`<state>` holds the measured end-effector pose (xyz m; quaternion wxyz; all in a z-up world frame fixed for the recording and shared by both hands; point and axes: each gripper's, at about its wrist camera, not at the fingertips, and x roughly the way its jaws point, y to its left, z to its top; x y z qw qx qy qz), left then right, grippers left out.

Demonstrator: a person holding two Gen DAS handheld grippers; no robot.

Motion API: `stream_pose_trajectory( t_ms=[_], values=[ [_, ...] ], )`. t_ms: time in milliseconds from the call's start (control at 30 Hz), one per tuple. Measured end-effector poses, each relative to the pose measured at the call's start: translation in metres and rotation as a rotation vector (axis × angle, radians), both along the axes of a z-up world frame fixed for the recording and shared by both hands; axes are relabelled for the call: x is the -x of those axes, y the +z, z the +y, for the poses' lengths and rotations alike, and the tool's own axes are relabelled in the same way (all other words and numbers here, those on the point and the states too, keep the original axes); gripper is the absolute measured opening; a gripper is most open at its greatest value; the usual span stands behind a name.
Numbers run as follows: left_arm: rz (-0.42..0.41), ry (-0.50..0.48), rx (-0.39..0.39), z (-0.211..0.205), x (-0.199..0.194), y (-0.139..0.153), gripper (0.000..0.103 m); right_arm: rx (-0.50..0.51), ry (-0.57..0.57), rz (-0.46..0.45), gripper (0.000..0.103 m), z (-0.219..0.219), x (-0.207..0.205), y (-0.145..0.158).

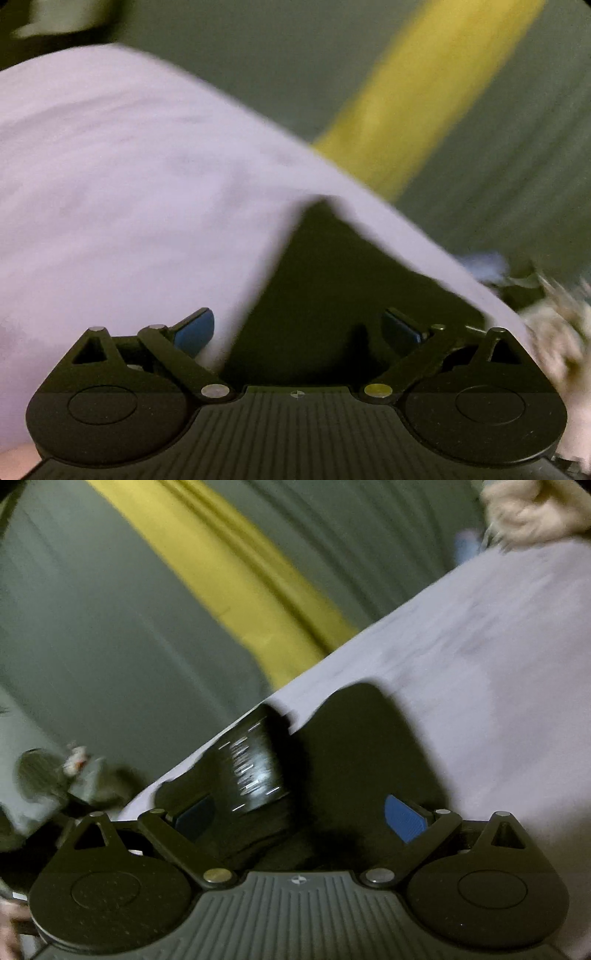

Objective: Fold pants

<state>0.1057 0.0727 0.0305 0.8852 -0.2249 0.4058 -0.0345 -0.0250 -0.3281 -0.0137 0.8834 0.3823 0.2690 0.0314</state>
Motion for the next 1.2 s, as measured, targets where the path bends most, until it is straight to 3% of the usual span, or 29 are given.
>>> stream_pose_trajectory(
  t_ms=[100,167,233,333,533,633,867,933,1100,1167,1200],
  values=[
    [-0.004,0.101,-0.050,0.019,0.014,-0.028,0.100,-0.065,0.007,0.069,0.099,0.005,-0.016,-0.014],
    [0.055,0.123,0.067,0.032,0.013,-0.037,0.100,-0.105,-0.037,0.130,0.099,0.001,-0.023,-0.027],
    [0.024,0.118,0.155,0.037,0.014,-0.041,0.100,-0.209,-0.069,0.118,0.099,-0.006,-0.022,-0.036],
    [0.031,0.102,0.102,0.022,0.005,-0.042,0.100,-0.302,-0.039,0.130,0.099,-0.016,-0.030,-0.040],
    [0.029,0.101,0.122,0.031,0.008,-0.048,0.100,-0.434,0.026,0.172,0.099,-0.031,-0.047,-0.044],
    [0.033,0.111,0.118,0.029,0.014,-0.038,0.100,-0.411,0.052,0.231,0.094,-0.031,-0.053,-0.039],
    [0.030,0.111,0.092,0.022,0.008,-0.040,0.100,-0.225,0.078,0.305,0.093,-0.012,-0.062,-0.024],
    [0.029,0.116,0.093,0.022,0.008,-0.040,0.101,-0.234,0.072,0.298,0.099,-0.010,-0.066,-0.026],
    [0.029,0.126,0.091,0.022,0.008,-0.040,0.101,-0.286,0.120,0.274,0.099,-0.011,-0.076,-0.032],
    [0.030,0.135,0.094,0.023,0.008,-0.041,0.101,-0.309,0.154,0.261,0.088,-0.014,-0.076,-0.033],
    [0.031,0.139,0.098,0.024,0.008,-0.041,0.101,-0.323,0.160,0.256,0.078,-0.016,-0.075,-0.034]
  ],
)
